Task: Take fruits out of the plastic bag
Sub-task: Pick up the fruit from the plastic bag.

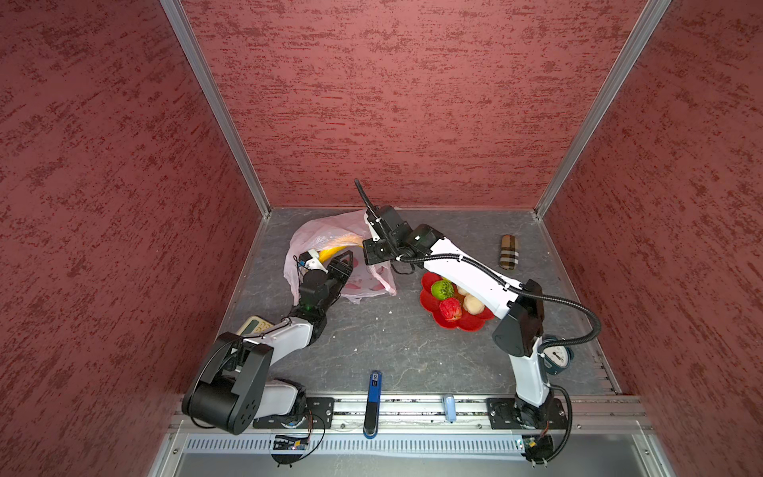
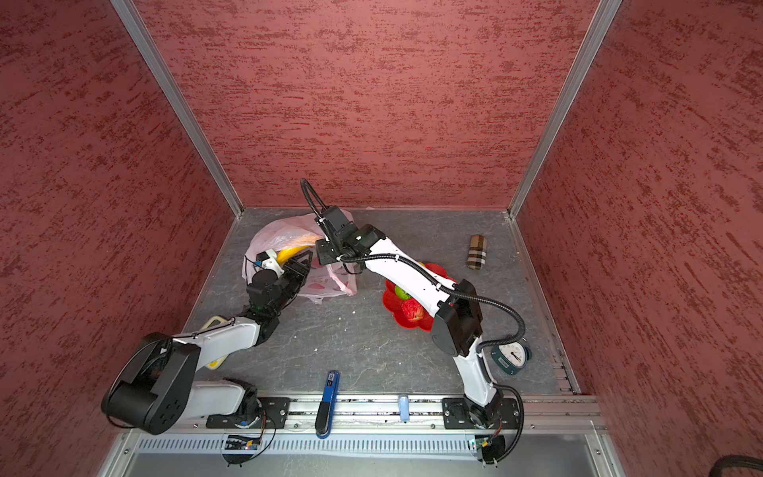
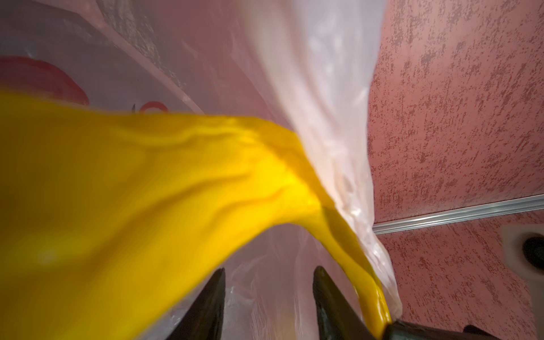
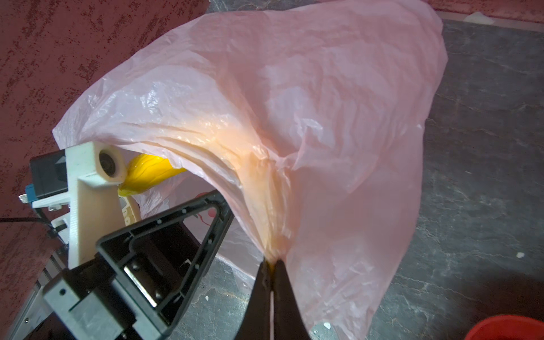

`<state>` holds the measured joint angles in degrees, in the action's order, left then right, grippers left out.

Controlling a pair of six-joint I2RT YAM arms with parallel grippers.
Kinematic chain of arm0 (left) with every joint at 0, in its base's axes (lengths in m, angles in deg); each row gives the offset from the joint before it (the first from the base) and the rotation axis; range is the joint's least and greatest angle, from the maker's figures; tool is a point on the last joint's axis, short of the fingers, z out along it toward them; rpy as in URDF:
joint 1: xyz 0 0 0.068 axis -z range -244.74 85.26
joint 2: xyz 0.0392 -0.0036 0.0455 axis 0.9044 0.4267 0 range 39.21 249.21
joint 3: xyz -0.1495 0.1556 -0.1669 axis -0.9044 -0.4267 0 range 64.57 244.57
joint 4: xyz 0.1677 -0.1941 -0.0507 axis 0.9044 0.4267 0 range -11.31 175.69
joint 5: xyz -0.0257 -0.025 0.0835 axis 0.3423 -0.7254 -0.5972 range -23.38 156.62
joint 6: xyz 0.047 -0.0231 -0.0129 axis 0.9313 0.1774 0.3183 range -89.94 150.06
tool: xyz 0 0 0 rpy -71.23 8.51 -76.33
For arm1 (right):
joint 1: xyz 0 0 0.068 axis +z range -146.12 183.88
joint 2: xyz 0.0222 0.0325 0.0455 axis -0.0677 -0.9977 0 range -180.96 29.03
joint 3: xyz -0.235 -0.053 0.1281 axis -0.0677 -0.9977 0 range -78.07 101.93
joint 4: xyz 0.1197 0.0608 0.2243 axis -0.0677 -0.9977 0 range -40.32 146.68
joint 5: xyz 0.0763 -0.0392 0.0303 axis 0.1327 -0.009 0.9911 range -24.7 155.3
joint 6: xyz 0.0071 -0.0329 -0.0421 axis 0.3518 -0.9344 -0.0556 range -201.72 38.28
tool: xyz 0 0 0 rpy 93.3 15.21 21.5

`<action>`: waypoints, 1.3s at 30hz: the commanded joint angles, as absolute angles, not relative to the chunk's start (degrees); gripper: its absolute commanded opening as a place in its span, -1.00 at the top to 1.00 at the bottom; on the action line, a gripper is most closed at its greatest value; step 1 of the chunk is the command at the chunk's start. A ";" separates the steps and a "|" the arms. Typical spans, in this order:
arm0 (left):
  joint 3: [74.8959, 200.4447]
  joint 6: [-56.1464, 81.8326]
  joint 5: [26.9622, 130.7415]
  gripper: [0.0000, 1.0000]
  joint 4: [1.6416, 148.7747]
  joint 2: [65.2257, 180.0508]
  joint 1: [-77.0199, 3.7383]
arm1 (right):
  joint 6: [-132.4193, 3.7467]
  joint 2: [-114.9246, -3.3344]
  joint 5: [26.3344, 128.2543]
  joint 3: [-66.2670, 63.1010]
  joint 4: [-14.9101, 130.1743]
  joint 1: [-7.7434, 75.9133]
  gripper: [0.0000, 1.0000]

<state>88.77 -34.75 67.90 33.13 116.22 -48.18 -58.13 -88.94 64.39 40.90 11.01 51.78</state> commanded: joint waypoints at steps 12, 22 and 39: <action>90.00 -36.81 67.66 -0.13 26.96 117.52 -49.09 | -57.09 -86.62 65.11 39.63 13.57 51.78 0.92; 92.94 -37.89 68.59 -0.13 25.56 121.29 -49.67 | -56.24 -84.54 65.66 35.56 16.39 51.96 0.93; 99.05 -41.04 71.18 -0.13 21.80 129.24 -50.15 | -55.01 -84.69 66.53 34.10 18.84 52.66 0.93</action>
<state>97.86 -39.65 69.98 24.87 128.00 -49.73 -56.09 -86.56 65.72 34.61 16.63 52.13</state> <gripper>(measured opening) 0.568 0.060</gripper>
